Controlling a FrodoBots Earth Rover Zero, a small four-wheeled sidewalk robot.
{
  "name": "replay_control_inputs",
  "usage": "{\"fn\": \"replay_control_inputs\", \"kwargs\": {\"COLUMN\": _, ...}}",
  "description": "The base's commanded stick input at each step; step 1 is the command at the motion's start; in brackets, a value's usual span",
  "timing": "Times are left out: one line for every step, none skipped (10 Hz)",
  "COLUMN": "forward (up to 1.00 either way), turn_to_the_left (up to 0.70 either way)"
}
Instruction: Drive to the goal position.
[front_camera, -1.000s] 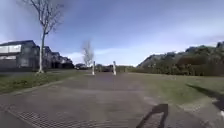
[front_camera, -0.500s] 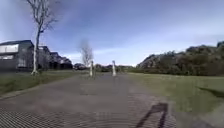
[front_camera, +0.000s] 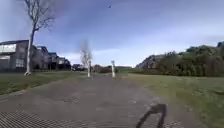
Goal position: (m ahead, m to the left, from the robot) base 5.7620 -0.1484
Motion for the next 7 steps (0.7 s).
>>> {"fn": "replay_control_inputs", "kwargs": {"forward": 1.00, "turn_to_the_left": 0.27}}
{"fn": "replay_control_inputs", "kwargs": {"forward": 1.00, "turn_to_the_left": 0.27}}
{"fn": "replay_control_inputs", "kwargs": {"forward": 1.00, "turn_to_the_left": 0.27}}
{"fn": "replay_control_inputs", "kwargs": {"forward": 1.00, "turn_to_the_left": 0.27}}
{"fn": "replay_control_inputs", "kwargs": {"forward": 1.00, "turn_to_the_left": 0.27}}
{"fn": "replay_control_inputs", "kwargs": {"forward": 1.00, "turn_to_the_left": 0.27}}
{"fn": "replay_control_inputs", "kwargs": {"forward": 1.00, "turn_to_the_left": 0.21}}
